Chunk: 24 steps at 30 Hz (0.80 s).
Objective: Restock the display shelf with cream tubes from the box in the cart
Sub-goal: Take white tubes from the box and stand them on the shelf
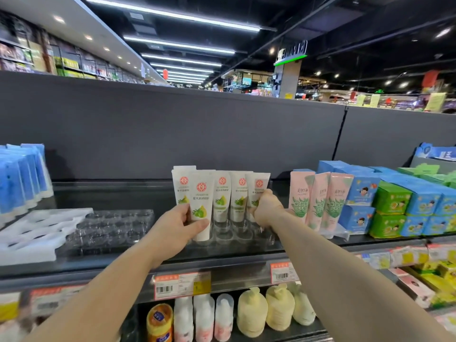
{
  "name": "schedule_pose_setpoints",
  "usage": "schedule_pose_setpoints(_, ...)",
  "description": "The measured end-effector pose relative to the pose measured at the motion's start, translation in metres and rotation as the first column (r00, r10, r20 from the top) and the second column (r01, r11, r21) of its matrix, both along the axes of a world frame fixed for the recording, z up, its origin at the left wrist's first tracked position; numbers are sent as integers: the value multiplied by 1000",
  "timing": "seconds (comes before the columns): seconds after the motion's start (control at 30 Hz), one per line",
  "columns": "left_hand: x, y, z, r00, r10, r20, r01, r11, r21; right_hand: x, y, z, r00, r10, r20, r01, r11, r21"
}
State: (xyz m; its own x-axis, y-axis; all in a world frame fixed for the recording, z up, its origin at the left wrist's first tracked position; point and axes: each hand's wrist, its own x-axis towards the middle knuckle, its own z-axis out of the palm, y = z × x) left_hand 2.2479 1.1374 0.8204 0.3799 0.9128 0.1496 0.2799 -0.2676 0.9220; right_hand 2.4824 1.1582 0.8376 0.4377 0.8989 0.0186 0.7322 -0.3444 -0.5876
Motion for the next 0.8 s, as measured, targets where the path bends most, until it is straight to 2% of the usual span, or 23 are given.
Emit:
schedule_pose_setpoints(0.17,2,-3,0,1000,6,0,-6,1000,29,-3,-4,-1,1000,-21,-21,21,1000,12)
schedule_pose_setpoints(0.27,3,-5,0,1000,16,8,-16,1000,26,-4,-12,1,990,-28,-137,36,998,55)
schedule_pose_setpoints(0.37,4,-9,2,1000,16,24,-17,1000,25,-12,-33,5,943,-103,-315,180,957,226)
schedule_pose_setpoints(0.43,3,-10,4,999,14,51,-16,999,30,-28,-52,4,922,-117,-370,282,857,432)
schedule_pose_setpoints(0.47,3,-11,4,997,14,74,-17,999,34,-40,-59,4,929,-69,-363,257,826,501)
schedule_pose_setpoints(0.5,2,-12,4,995,12,103,-16,999,36,-54,-65,4,943,14,-332,169,841,514)
schedule_pose_setpoints(0.57,1,-14,5,986,7,167,-13,999,35,-83,-70,5,938,210,-275,-91,917,389)
schedule_pose_setpoints(0.63,-1,-16,6,980,11,201,-16,999,28,-103,-65,4,900,319,-296,-234,928,289)
schedule_pose_setpoints(0.73,-9,-13,11,984,42,176,-49,998,34,-114,-56,7,872,341,-351,-239,923,303)
schedule_pose_setpoints(0.8,-19,-10,14,993,82,80,-89,992,89,-116,-51,8,897,337,-287,-246,919,308)
